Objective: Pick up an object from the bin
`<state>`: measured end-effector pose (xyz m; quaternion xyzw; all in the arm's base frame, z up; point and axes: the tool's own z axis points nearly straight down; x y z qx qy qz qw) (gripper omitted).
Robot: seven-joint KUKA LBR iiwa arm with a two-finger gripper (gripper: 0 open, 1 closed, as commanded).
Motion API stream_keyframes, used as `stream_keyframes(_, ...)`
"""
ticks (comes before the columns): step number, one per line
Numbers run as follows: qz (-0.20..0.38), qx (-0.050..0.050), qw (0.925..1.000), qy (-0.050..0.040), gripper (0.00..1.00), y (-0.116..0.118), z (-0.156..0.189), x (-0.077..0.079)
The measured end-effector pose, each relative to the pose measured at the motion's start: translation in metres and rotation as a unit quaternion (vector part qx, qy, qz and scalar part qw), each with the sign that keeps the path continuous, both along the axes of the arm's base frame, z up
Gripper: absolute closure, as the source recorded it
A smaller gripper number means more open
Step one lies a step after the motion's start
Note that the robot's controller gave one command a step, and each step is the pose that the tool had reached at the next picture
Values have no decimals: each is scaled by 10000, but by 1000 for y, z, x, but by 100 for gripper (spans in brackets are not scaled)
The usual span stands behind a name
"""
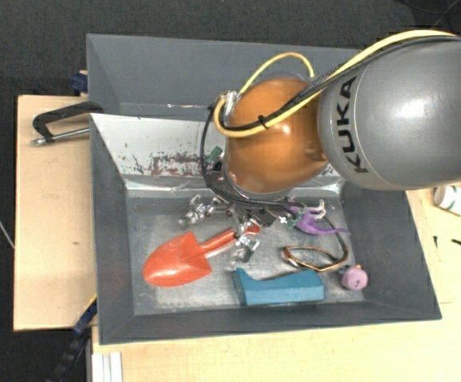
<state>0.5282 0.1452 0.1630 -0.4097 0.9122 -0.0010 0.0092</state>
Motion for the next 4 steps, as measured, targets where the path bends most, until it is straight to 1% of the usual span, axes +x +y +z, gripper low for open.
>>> stream_keyframes(1, -132, -5, 9999, 51, 0, -14, -64, 4)
stream_keyframes(2, -191, -20, 9998, 71, 100, 4, -87, 67)
stream_keyframes(3, -191, -19, 9998, 71, 100, 5, -87, 67)
stream_keyframes(4, -303, -6, 9995, 60, 100, 3, 43, 74)
